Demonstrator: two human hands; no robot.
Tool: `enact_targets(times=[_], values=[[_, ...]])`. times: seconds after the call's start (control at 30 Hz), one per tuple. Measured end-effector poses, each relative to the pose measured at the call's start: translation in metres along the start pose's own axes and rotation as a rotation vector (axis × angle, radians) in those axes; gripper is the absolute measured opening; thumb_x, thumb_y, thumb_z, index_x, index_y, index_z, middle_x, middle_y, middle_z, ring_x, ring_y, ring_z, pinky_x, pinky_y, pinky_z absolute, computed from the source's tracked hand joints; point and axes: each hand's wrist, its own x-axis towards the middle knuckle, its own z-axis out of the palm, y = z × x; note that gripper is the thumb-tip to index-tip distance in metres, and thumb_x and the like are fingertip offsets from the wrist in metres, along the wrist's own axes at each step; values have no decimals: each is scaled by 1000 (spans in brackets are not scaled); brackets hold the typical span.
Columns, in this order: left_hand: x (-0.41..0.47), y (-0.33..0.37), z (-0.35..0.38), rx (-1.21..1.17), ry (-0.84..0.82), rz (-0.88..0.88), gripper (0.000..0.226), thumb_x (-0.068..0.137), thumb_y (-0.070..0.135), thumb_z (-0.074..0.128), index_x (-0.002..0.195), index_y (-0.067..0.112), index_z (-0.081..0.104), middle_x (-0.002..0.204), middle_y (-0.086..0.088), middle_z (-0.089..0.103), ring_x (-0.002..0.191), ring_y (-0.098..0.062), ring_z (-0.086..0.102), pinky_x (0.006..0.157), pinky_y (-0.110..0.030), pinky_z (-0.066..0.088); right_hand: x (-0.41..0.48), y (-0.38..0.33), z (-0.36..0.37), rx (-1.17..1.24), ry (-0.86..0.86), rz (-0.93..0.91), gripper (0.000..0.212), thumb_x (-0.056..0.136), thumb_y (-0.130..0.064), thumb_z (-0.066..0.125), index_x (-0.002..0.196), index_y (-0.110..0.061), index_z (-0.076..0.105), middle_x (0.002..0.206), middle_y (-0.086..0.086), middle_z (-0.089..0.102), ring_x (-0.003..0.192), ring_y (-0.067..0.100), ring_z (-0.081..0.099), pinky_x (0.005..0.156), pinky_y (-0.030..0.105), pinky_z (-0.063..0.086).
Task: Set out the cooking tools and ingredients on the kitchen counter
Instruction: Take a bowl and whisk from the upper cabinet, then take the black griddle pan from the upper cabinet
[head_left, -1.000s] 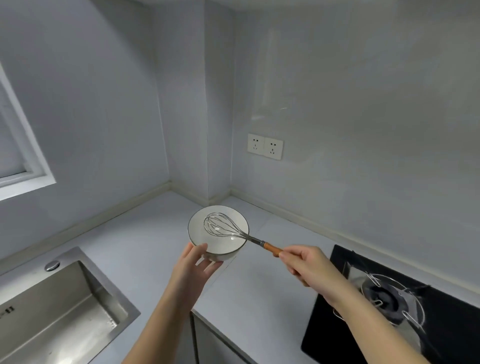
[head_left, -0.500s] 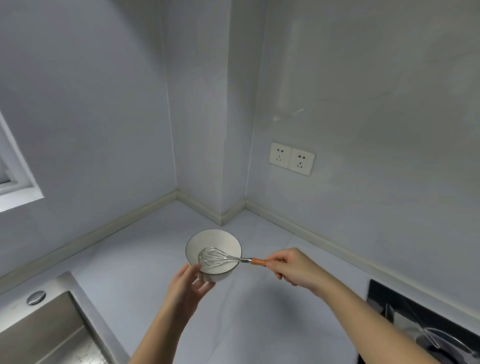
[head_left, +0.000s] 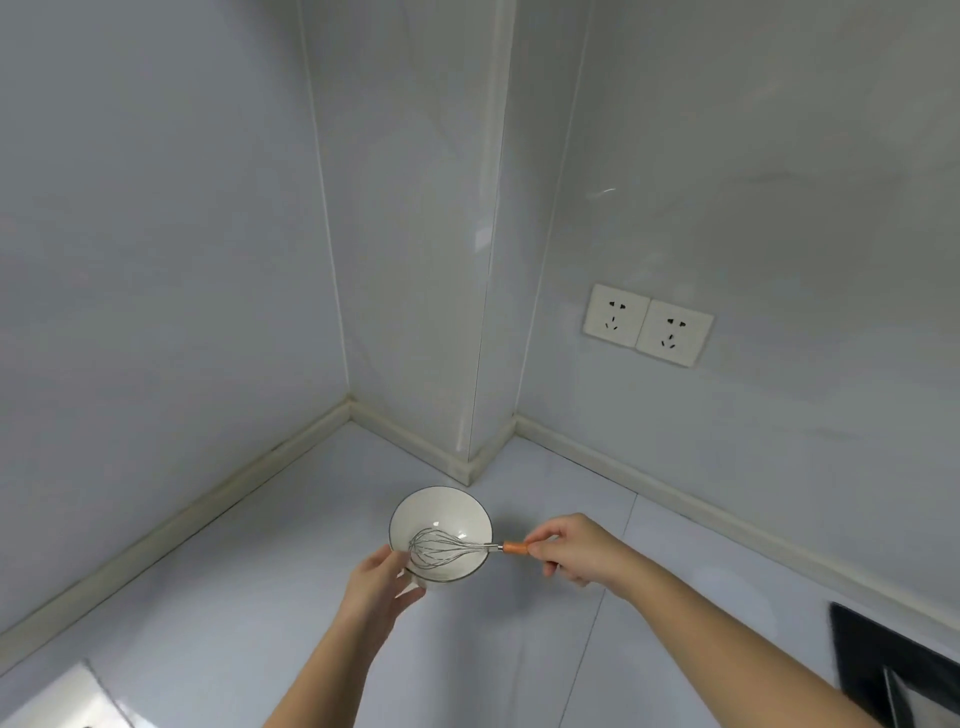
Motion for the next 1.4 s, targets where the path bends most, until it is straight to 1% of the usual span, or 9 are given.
enact_targets(times=[0.23, 0.43, 0.57, 0.67, 0.83, 0.97, 1.1, 1.27, 1.4], values=[[47, -3, -11, 15, 66, -35, 23, 92, 0, 48, 106, 1, 66, 96, -14, 65, 86, -28, 58, 87, -42, 52, 48, 3, 6, 146, -9, 100, 15, 92, -15, 56, 102, -10, 67, 72, 5, 65, 47, 10, 43, 43, 18, 34], [65, -11, -18, -6, 103, -48, 22, 93, 2, 50, 109, 1, 65, 96, -16, 63, 86, -31, 56, 75, -37, 54, 70, 9, 12, 322, -25, 175, 15, 94, -11, 57, 105, -4, 63, 78, 11, 66, 49, 12, 52, 46, 20, 43], [64, -14, -20, -24, 94, -32, 21, 95, 5, 50, 111, 2, 64, 92, -15, 62, 85, -32, 57, 76, -35, 53, 76, 14, 15, 447, -47, 185, 16, 94, -12, 57, 106, -1, 62, 88, 16, 66, 56, 16, 60, 53, 24, 52], [63, -16, -20, -51, 109, -29, 22, 96, 11, 54, 115, 2, 61, 94, -15, 66, 89, -31, 60, 82, -37, 52, 76, 17, 14, 527, -45, 202, 17, 93, -15, 57, 103, -2, 61, 95, 18, 67, 64, 22, 67, 60, 30, 56], [50, -23, -15, -76, 134, -67, 35, 95, 31, 57, 112, 1, 58, 92, -13, 58, 84, -29, 58, 80, -41, 55, 63, 22, 12, 606, -12, 227, 22, 93, -24, 56, 105, -6, 60, 104, 17, 64, 74, 30, 71, 65, 34, 58], [21, -37, 2, -131, 150, -131, 32, 95, 38, 54, 99, 6, 49, 94, -15, 57, 82, -34, 62, 81, -46, 53, 33, 40, 1, 676, 48, 244, 41, 96, -44, 48, 118, -10, 54, 116, 17, 60, 86, 34, 71, 68, 39, 59], [-10, -59, 24, -115, 88, -171, 43, 96, 37, 53, 122, 4, 42, 114, -19, 56, 102, -39, 60, 87, -50, 51, -14, 67, -12, 684, 98, 245, 46, 97, -49, 45, 125, -13, 52, 116, 14, 63, 90, 33, 71, 69, 39, 59], [-74, -94, 87, -9, -110, -173, 39, 97, 32, 53, 121, 2, 49, 114, -19, 61, 105, -34, 61, 89, -48, 50, -115, 119, -32, 649, 177, 202, 39, 98, -44, 45, 121, -14, 56, 114, 10, 66, 95, 31, 70, 77, 40, 59], [-168, -139, 160, 151, -324, -111, 31, 91, 26, 62, 112, 4, 58, 110, -17, 67, 100, -31, 67, 85, -44, 54, -235, 191, -46, 695, 318, 169, 33, 98, -40, 49, 116, -15, 60, 109, 8, 69, 88, 26, 71, 77, 38, 58]])
